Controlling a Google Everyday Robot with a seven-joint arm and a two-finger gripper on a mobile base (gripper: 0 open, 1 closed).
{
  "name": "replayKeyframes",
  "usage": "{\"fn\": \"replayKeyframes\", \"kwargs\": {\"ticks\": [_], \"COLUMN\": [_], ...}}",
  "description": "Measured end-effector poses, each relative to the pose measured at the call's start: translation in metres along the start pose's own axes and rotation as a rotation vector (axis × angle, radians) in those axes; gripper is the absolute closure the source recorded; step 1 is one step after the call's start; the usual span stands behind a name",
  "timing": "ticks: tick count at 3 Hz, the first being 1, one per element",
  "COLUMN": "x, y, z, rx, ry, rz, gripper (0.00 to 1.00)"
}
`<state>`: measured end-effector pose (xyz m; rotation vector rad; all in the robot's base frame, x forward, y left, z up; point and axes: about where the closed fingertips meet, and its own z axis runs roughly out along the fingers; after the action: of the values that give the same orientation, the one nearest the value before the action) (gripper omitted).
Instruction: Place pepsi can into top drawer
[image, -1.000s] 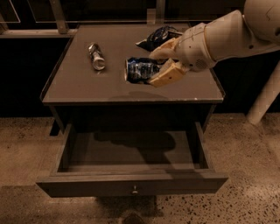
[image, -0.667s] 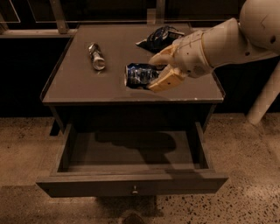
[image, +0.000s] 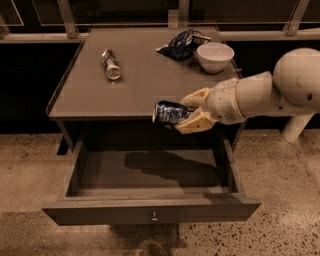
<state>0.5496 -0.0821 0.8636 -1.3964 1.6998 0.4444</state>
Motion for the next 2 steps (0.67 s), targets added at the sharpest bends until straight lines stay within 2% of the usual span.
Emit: {"fn": "replayKeyframes", "kwargs": {"ticks": [1, 2], "x": [0.035, 0.058], "y": [0.013, 0.022], "z": [0.006, 0.011], "rx": [-0.002, -0.011], "ry": [0.018, 0.031], "rz": [0.091, 0.156], "gripper": [1.00, 1.00]}}
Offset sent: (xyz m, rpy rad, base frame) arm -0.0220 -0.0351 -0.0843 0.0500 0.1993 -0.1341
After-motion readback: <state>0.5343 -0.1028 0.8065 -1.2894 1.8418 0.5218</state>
